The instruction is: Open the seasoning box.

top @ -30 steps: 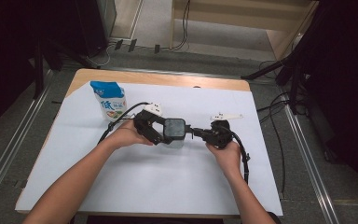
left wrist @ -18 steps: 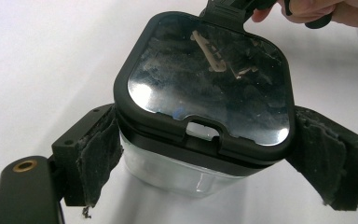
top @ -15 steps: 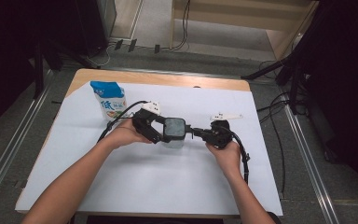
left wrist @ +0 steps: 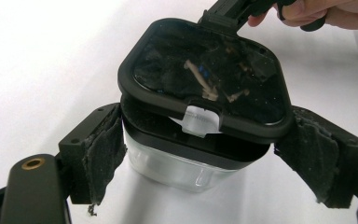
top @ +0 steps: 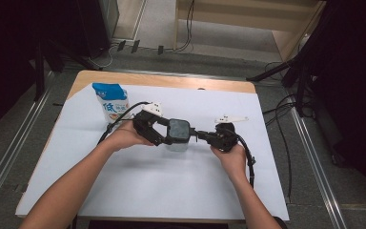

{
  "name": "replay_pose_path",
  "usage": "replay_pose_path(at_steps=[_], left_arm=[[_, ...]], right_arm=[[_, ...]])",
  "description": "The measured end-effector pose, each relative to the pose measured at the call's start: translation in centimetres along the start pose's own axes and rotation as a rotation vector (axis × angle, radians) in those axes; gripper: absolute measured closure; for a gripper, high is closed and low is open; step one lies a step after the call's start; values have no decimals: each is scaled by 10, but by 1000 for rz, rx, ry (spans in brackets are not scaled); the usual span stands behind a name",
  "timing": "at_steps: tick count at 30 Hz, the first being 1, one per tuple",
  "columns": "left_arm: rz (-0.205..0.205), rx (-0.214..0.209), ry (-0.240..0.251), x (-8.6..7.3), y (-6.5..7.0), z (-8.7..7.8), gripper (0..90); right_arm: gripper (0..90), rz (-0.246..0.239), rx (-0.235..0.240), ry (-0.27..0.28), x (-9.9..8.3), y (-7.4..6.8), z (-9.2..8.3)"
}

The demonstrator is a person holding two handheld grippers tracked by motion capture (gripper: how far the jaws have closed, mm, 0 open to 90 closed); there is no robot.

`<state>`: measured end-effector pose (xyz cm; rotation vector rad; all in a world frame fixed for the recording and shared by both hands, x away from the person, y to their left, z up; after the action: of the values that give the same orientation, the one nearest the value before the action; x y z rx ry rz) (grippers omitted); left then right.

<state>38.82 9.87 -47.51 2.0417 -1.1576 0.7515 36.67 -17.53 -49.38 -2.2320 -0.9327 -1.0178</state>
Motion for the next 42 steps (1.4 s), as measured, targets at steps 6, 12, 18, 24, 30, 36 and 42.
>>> replay_pose_path(at_steps=[6, 12, 18, 24, 30, 36, 42], left_arm=[[3, -9, 17, 2, 1, -8, 202], [32, -31, 6, 11, 8, -16, 317], [48, -46, -5, 13, 11, -18, 436], [42, -61, -12, 14, 8, -21, 686], [20, -62, -20, 20, 7, -21, 822], [-4, -57, -24, 31, 8, -21, 865], [-3, -55, -21, 41, 14, -20, 877]], right_arm=[[900, 1, 2, 3, 0, 0, 0], [900, -1, 4, 0, 1, 1, 0], [900, 1, 9, 3, 2, 2, 0], [900, -2, 11, 1, 3, 2, 1], [900, 0, 10, 1, 3, 2, 1], [900, 3, 9, 0, 3, 2, 1], [900, 2, 11, 1, 2, 1, 0]])
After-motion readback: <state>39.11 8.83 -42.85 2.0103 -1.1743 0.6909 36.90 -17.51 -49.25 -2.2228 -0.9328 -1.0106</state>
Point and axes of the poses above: each handheld gripper's, and its own axes: z roughly forward along the jaws, x roughly out of its top, y roughly to its right, the point moved 1 cm from there along z, roughly forward along the jaws, and after that the axes turned 9 degrees about -z, right-handed, at the moved point
